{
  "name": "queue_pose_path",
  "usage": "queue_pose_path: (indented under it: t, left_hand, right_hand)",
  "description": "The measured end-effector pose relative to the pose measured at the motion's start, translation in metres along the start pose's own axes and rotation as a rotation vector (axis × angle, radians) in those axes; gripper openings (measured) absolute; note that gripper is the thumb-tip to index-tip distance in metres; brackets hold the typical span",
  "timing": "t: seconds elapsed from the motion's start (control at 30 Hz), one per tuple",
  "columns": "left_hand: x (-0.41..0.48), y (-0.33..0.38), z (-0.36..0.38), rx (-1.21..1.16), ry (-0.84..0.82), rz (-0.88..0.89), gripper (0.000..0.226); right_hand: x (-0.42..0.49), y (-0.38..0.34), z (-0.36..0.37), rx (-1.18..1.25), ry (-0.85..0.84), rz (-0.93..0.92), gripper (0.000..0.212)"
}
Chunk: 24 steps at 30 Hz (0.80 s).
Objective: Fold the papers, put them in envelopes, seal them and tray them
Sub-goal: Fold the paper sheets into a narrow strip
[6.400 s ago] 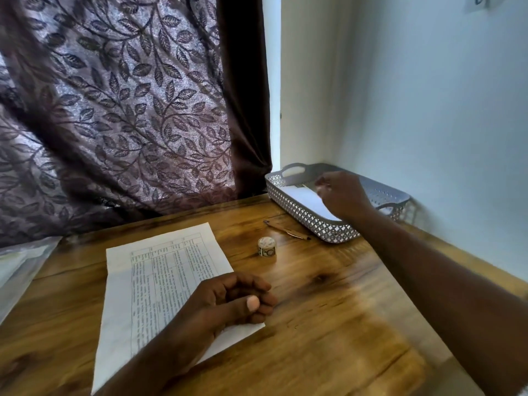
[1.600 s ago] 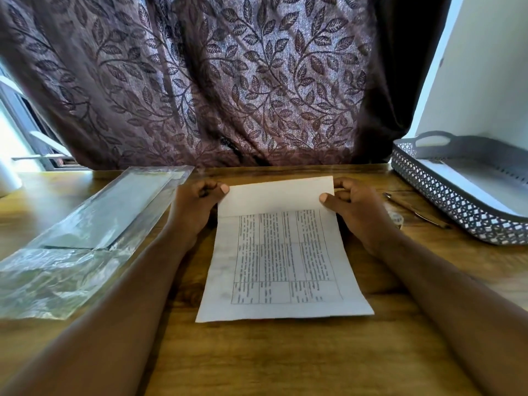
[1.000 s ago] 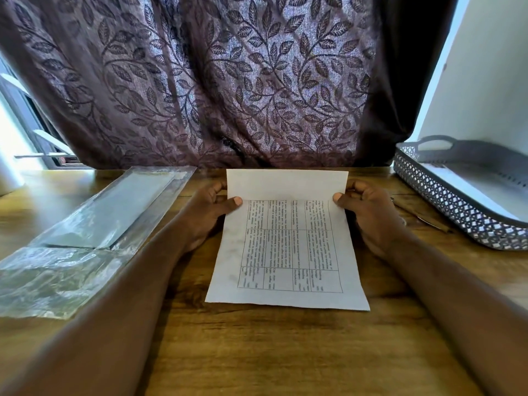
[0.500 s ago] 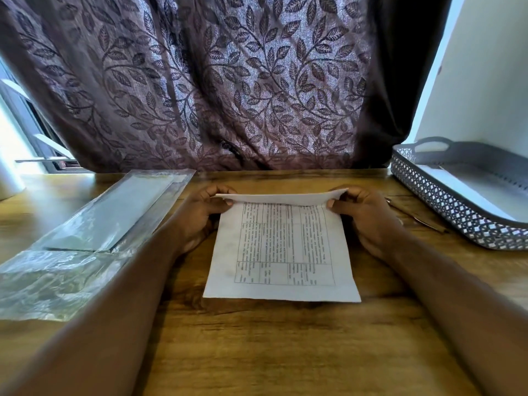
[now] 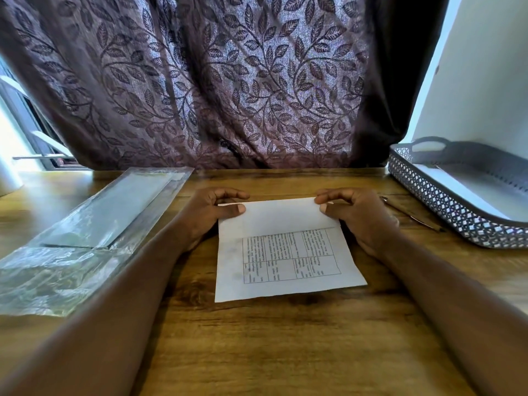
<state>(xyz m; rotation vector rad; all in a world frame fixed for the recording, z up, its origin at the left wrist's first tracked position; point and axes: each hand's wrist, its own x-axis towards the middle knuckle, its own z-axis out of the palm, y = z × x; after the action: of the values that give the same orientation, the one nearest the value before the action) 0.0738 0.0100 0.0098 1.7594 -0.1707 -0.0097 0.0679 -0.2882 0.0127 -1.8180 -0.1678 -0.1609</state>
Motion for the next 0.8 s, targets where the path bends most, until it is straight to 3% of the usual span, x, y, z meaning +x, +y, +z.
queue_pose_path:
  t: [0.17, 0.3, 0.43, 0.6, 0.8]
  left_hand:
    - [0.003, 0.005, 0.004, 0.308, 0.023, 0.081, 0.004]
    - [0.002, 0.007, 0.009, 0.428, 0.007, 0.15, 0.007]
    - [-0.002, 0.018, 0.027, 0.651, 0.032, 0.321, 0.005]
    - [-0.01, 0.026, 0.045, 0.773, 0.057, 0.454, 0.008]
    - [-0.003, 0.007, 0.022, 0.648, 0.078, 0.351, 0.006]
  right_hand:
    - [-0.004, -0.002, 0.005, -0.285, 0.066, -0.172, 0.018]
    - [-0.01, -0.004, 0.021, -0.651, 0.119, -0.447, 0.021]
    - [-0.016, -0.011, 0.036, -0.873, 0.043, -0.491, 0.028]
    - [-0.013, -0.009, 0.04, -0.832, -0.012, -0.567, 0.019]
    - [-0.007, -0.006, 0.023, -0.853, -0.047, -0.512, 0.017]
